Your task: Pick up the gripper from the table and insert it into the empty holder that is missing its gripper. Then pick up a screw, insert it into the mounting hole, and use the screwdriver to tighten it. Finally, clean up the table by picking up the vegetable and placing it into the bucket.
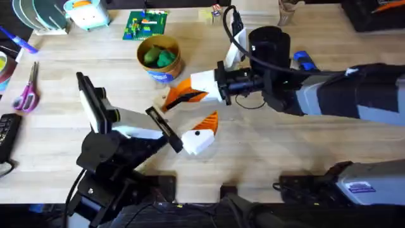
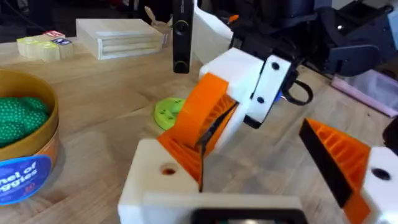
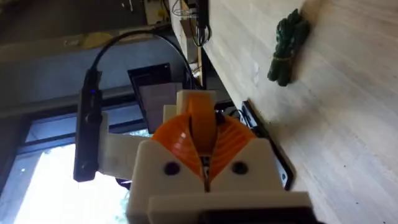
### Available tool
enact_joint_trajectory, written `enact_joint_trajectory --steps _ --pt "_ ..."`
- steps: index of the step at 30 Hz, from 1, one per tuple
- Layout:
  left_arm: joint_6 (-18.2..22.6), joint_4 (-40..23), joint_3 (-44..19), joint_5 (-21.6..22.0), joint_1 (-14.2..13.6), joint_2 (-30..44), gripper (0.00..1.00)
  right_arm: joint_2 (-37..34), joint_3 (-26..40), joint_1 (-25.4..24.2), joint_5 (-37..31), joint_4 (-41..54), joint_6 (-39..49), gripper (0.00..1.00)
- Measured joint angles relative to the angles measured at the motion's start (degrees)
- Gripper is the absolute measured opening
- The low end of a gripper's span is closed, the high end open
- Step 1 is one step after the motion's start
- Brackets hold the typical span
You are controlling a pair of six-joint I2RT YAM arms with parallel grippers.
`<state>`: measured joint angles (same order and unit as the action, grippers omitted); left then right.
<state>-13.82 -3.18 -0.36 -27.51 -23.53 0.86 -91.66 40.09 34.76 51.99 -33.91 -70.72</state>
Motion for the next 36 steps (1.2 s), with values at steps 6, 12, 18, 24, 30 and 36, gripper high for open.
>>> enact_joint_trajectory --steps 6,12,18,24,30,36 --pt "0.50 -0.03 0.00 -0.17 0.08 0.00 0.992 0.09 0.05 0.51 -4.21 -0.20 -0.93 0.007" --pt "1.77 -0.04 0.00 -0.48 0.33 0.33 0.992 0.17 0.05 0.71 -4.94 -0.11 -1.77 0.007" --pt "1.79 -0.05 0.00 0.31 0.68 0.32 0.992 0.21 0.32 3.48 -8.17 -0.24 -2.30 0.007" --pt "1.79 -0.11 0.02 2.11 1.20 0.31 0.992 0.70 0.59 6.27 -14.18 -0.41 -2.61 0.007" --pt "1.79 -0.17 0.00 2.34 1.31 0.31 0.992 0.81 0.61 6.69 -15.33 -0.37 -2.62 0.007" --pt "1.81 -0.17 0.02 2.34 1.31 0.31 0.992 0.81 0.61 6.69 -15.12 -0.37 -2.62 0.010"
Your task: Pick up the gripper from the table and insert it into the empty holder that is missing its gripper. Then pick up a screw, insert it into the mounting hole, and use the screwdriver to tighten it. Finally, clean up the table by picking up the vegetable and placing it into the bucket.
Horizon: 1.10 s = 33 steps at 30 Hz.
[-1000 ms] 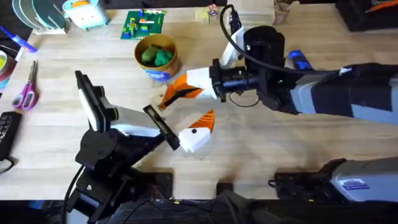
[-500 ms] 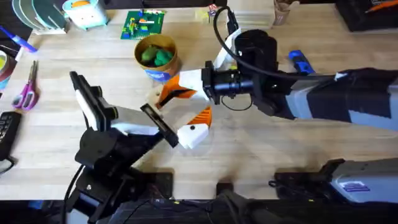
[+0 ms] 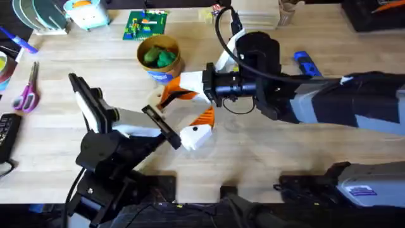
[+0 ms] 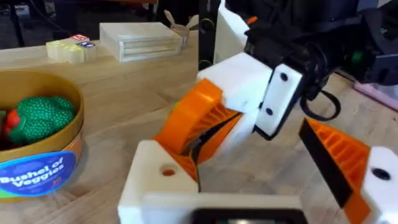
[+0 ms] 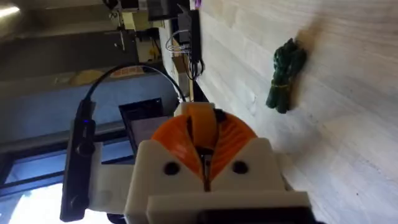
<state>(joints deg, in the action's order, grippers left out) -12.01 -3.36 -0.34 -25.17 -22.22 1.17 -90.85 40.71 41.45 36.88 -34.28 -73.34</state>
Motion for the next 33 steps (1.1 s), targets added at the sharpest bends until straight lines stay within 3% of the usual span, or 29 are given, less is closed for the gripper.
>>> enact_joint_trajectory --steps 15,33 --pt "1.63 0.17 -0.02 -2.73 -0.09 0.00 0.994 -0.31 0.00 -2.87 6.98 1.27 1.58 0.362" --pt "3.76 0.31 -0.02 -7.75 -1.22 -0.17 0.992 -1.29 0.00 -7.32 13.62 1.71 2.89 0.545"
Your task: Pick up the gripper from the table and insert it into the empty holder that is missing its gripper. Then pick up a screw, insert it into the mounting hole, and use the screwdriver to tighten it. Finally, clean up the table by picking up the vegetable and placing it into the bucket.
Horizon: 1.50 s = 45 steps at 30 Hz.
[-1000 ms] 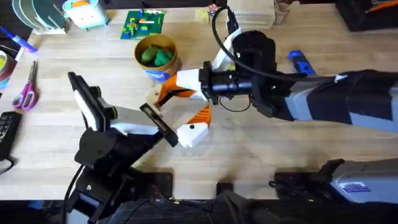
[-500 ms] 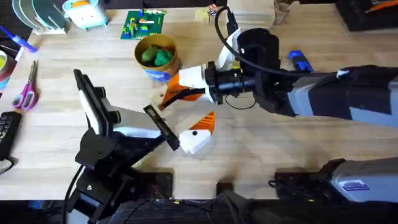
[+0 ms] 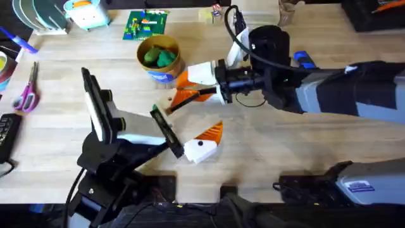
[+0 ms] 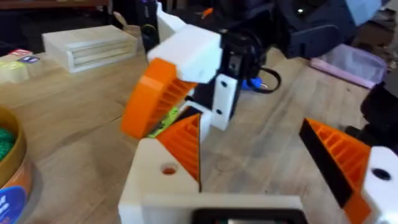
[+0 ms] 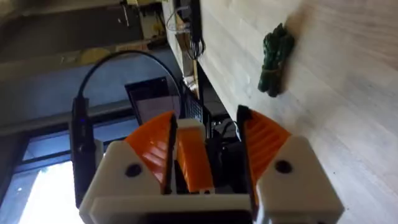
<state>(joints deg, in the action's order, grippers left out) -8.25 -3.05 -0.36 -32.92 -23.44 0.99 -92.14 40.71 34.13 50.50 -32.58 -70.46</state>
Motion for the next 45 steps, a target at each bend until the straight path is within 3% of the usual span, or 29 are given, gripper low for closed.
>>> enact_joint_trajectory --steps 8,14,19,22,25,31,35,38,42,45 --pt "0.39 -0.04 0.00 -4.50 -1.03 0.00 0.994 -0.26 0.00 -3.04 0.00 -3.21 0.18 0.649" --pt "0.53 -0.07 0.00 -5.07 -1.03 0.00 0.992 -0.26 0.00 -6.57 -1.04 -3.26 3.31 0.891" --pt "0.55 -0.07 0.00 -5.08 -1.03 0.00 0.992 -0.25 0.51 -11.99 -3.80 -1.82 11.47 0.908" --pt "0.55 -0.07 0.00 -5.10 -1.03 0.00 0.992 -0.23 3.74 -15.06 -5.20 6.68 18.17 0.911" --pt "0.55 -0.08 0.00 -5.12 -1.03 0.00 0.992 0.38 9.17 -16.52 -8.89 22.79 27.79 0.913" --pt "0.55 -0.09 0.00 -5.27 -1.03 0.00 0.993 5.69 20.20 -15.04 -24.84 54.10 51.86 0.918" --pt "0.55 -0.09 0.00 -5.28 -1.03 0.00 0.993 7.41 23.19 -12.21 -35.57 62.45 64.84 0.918" --pt "0.55 -0.09 0.00 -5.29 -1.03 0.00 0.993 5.59 23.21 -10.15 -39.60 64.28 70.36 0.916" --pt "0.55 -0.09 0.00 -5.29 -1.03 0.00 0.993 1.05 23.21 -7.59 -42.57 62.02 74.07 0.578" --pt "0.55 -0.09 0.00 -5.29 -1.03 0.00 0.993 -1.45 23.21 -5.63 -45.46 61.23 75.29 0.490"
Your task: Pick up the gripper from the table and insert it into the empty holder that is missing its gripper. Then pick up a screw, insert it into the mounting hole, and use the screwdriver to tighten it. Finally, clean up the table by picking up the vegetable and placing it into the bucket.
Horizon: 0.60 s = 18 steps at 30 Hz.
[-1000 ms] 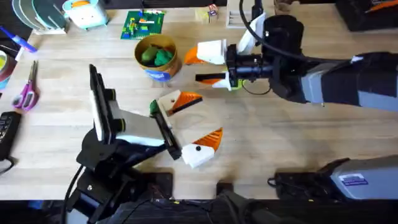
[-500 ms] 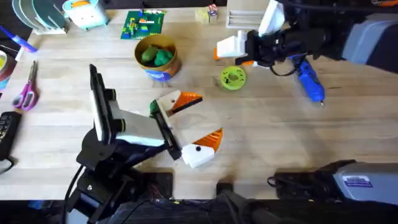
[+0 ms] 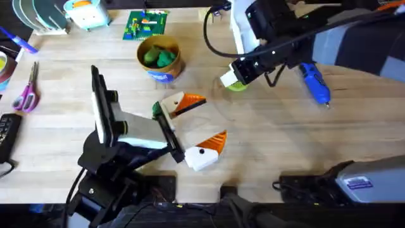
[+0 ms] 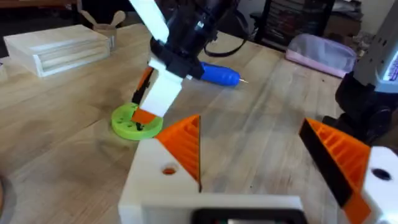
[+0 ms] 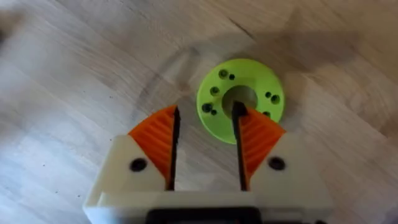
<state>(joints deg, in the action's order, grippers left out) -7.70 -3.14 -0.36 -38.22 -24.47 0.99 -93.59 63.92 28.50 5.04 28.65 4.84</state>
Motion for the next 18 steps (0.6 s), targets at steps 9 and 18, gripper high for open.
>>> enact_joint_trajectory --steps 9,18 --pt "0.00 0.00 0.00 0.00 0.00 0.00 0.992 -3.39 0.00 3.96 -6.77 -0.33 1.33 0.478" --pt "0.00 0.00 0.00 0.00 0.00 0.00 0.992 -5.39 0.00 3.99 -7.83 -1.77 1.62 0.386"
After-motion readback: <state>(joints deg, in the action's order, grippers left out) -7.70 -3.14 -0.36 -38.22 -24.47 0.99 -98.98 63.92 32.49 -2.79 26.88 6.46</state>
